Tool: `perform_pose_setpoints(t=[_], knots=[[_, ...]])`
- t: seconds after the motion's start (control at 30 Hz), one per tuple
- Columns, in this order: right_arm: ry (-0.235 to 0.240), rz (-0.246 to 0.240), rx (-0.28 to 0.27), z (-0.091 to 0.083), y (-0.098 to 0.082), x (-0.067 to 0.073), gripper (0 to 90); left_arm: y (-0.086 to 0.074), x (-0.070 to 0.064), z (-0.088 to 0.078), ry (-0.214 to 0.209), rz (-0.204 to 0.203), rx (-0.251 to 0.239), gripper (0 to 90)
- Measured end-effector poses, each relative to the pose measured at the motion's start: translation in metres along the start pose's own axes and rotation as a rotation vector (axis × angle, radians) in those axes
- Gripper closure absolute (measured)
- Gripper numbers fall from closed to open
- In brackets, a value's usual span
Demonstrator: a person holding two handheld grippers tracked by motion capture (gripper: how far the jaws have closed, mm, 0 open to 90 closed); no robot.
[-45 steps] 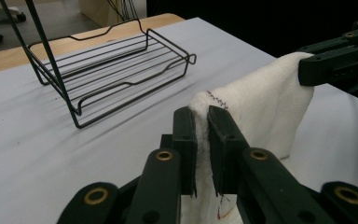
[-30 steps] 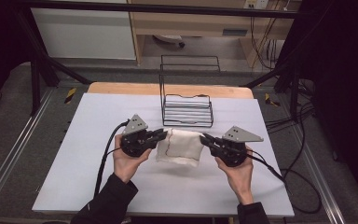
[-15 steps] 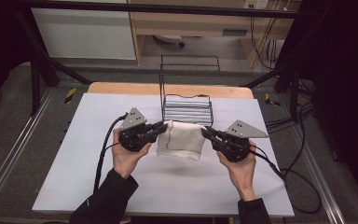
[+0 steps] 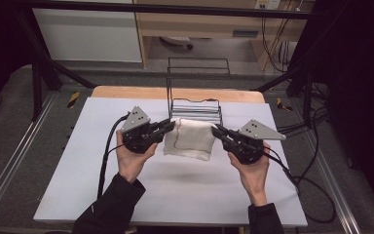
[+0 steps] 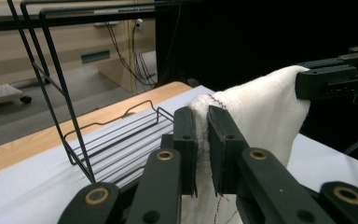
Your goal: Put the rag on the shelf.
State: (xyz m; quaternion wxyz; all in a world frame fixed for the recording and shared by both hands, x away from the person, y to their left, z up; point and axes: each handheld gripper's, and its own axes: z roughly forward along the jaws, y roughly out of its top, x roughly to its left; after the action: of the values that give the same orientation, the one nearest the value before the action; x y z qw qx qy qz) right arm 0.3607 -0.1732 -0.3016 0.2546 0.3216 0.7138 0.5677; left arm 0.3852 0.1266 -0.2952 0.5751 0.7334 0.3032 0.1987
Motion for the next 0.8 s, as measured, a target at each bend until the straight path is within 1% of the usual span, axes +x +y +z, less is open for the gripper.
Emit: perform_pose_setpoints(t=[0.37,0.4,0.47,0.6,0.8], knots=[[-0.016,-0.007,-0.037,-0.002,0.013,-0.002,83.3,0.011,0.002,0.0,-0.001,-0.006,-0.044,81.8],[-0.02,-0.011,-0.049,-0.002,0.016,-0.003,83.3,0.013,0.002,0.0,-0.001,-0.006,-0.05,81.8],[-0.023,-0.008,-0.05,-0.002,0.017,-0.003,83.3,0.015,0.002,0.0,-0.001,-0.002,-0.057,81.8],[-0.033,-0.014,-0.071,-0.002,0.024,-0.005,83.4,0.02,0.002,0.0,0.003,-0.001,-0.075,81.8],[-0.041,-0.022,-0.083,-0.001,0.03,-0.005,83.4,0.027,0.004,0.0,0.007,-0.001,-0.094,81.8]])
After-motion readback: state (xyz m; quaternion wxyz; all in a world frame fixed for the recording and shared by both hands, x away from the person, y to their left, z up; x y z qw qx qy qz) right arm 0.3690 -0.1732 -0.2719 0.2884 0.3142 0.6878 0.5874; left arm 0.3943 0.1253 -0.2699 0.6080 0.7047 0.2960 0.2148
